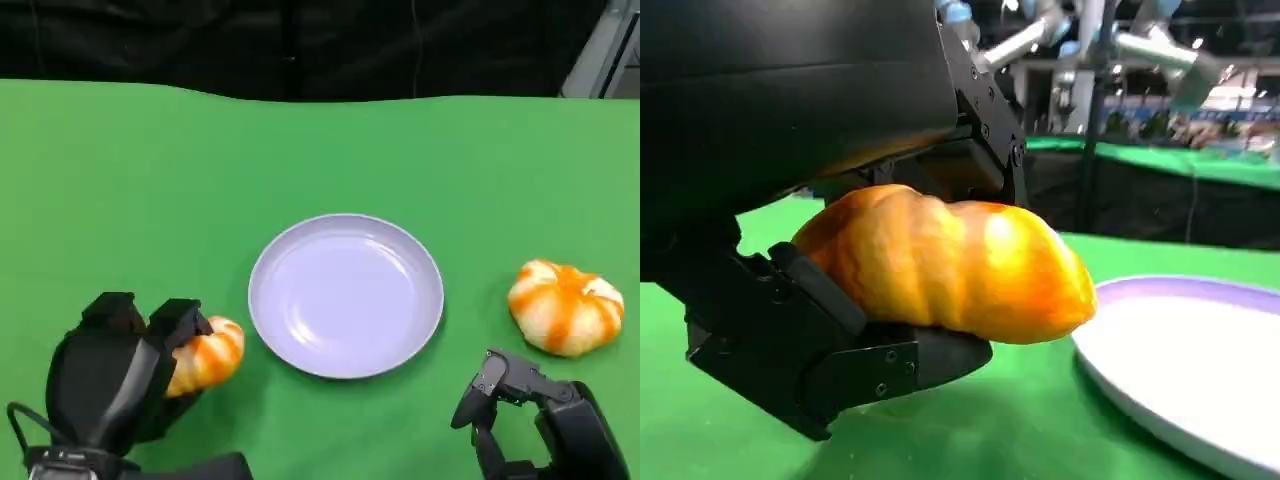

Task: Grasp the bread from the table and place it into the plate.

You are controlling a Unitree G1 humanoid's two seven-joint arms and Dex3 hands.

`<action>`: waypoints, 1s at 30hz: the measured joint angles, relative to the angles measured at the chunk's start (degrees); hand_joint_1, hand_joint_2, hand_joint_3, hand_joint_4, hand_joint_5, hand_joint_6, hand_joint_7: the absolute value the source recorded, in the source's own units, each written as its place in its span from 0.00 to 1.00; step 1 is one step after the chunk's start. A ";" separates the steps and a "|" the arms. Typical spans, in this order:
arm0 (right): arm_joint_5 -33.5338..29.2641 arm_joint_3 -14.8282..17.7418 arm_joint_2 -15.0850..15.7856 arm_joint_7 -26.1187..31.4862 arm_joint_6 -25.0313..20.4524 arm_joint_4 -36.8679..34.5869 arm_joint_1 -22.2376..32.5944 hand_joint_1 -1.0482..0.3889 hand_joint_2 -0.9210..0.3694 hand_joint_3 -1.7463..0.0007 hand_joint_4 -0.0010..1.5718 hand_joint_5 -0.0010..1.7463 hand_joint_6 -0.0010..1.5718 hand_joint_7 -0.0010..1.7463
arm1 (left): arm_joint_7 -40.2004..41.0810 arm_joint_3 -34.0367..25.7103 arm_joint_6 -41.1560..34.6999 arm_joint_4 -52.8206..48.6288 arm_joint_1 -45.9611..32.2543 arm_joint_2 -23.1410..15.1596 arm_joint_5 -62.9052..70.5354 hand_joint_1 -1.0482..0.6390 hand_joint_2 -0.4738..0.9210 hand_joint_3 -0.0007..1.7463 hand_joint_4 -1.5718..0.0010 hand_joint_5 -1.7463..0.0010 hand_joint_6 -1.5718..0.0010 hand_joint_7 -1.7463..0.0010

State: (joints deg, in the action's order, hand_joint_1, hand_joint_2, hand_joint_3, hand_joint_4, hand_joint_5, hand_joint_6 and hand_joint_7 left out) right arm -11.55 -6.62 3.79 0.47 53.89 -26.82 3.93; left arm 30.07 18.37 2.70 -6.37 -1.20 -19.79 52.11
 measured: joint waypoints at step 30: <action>1.36 -0.49 -0.06 -1.18 -0.42 0.00 -0.20 0.38 0.47 0.14 0.52 1.00 0.50 0.87 | 8.71 2.80 6.42 -9.12 14.63 6.50 2.09 0.52 0.58 0.75 0.42 0.00 0.48 0.11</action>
State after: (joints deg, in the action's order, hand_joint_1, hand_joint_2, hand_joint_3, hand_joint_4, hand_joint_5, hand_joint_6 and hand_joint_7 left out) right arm -10.19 -7.11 3.73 -0.70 53.48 -26.82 3.73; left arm 38.77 21.17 9.12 -15.49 13.44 -13.29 54.20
